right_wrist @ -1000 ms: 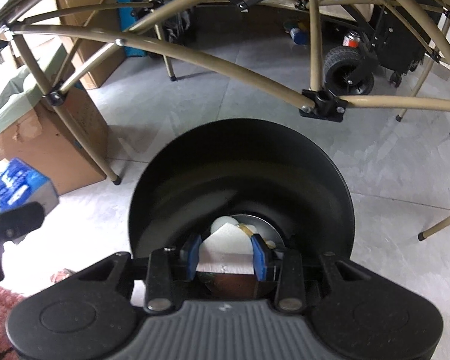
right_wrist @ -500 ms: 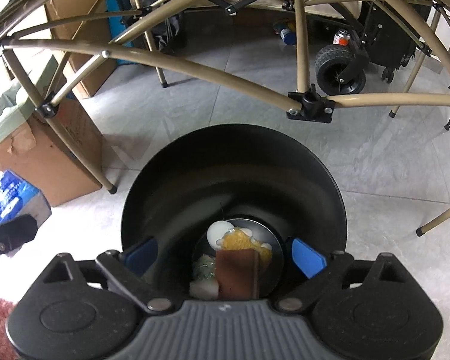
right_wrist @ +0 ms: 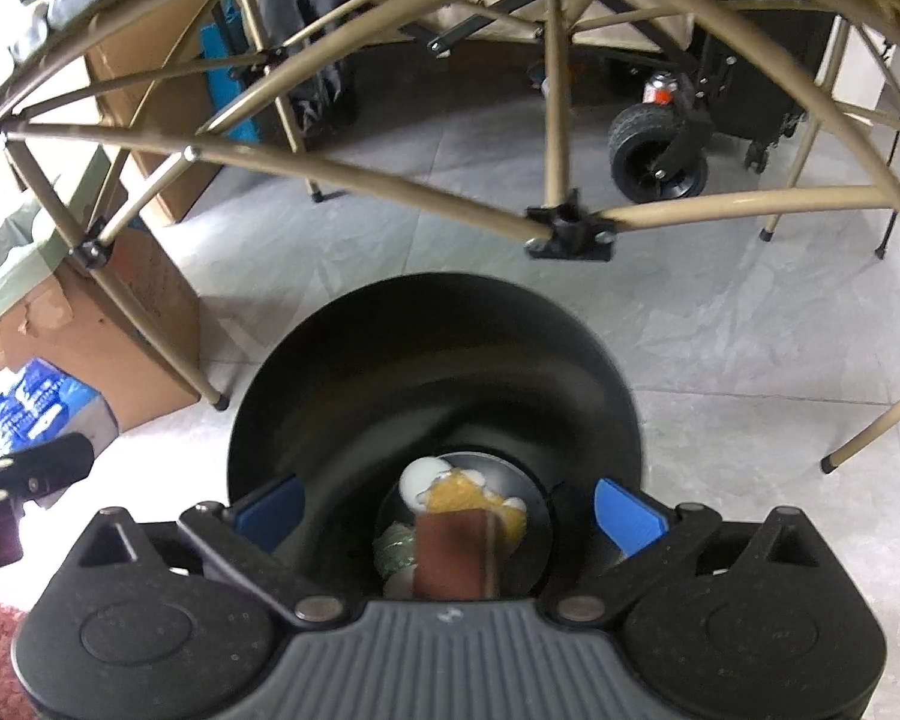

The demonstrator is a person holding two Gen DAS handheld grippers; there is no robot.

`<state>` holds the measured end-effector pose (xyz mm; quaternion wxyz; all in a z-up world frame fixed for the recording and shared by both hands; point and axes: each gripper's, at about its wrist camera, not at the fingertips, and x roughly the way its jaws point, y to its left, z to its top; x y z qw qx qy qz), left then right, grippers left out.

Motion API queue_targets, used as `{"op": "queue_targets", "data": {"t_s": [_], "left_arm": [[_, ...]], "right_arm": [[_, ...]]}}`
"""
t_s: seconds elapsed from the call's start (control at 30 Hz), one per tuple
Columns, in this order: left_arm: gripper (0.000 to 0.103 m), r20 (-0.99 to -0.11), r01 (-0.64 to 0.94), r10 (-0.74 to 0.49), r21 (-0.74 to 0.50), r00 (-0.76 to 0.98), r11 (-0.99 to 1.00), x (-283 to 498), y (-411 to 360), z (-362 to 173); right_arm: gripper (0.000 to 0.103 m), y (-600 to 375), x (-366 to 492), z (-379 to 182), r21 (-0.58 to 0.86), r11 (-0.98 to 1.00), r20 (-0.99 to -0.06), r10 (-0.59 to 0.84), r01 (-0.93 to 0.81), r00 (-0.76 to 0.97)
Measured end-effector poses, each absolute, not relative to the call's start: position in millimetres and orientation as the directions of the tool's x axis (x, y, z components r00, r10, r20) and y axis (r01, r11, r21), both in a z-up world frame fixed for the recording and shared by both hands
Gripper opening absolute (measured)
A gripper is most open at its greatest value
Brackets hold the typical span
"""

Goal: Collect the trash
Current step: 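Open the left tool to drop the blue tissue pack into the bin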

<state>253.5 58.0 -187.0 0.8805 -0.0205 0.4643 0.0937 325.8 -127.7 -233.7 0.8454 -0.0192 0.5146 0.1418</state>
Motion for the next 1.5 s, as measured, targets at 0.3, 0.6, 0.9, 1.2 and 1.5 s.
{"op": "queue_targets", "data": {"t_s": [0.3, 0.6, 0.9, 1.2, 1.5], "left_arm": [[0.077, -0.816, -0.142, 0.109, 0.033, 0.568, 0.989, 270, 31, -182], [0.077, -0.848, -0.092, 0.075, 0.031, 0.525, 0.995, 296, -12, -198], [0.077, -0.861, -0.076, 0.029, -0.011, 0.507, 0.997, 317, -51, -210], [0.08, -0.888, -0.078, 0.027, -0.01, 0.458, 0.997, 326, -68, -219], [0.102, -0.887, -0.086, 0.044, 0.004, 0.46, 0.996, 328, -71, -218]], "right_arm": [[0.103, -172, 321, -199, 0.129, 0.976, -0.827, 0.205, -0.178, 0.524], [0.103, -222, 313, -174, 0.17, 0.984, -0.784, 0.172, -0.06, 0.596], [0.103, -257, 310, -170, 0.214, 0.976, -0.764, 0.135, 0.05, 0.63], [0.103, -268, 311, -175, 0.223, 0.971, -0.772, 0.123, 0.084, 0.624], [0.103, -265, 310, -175, 0.218, 0.972, -0.77, 0.118, 0.085, 0.626]]}}
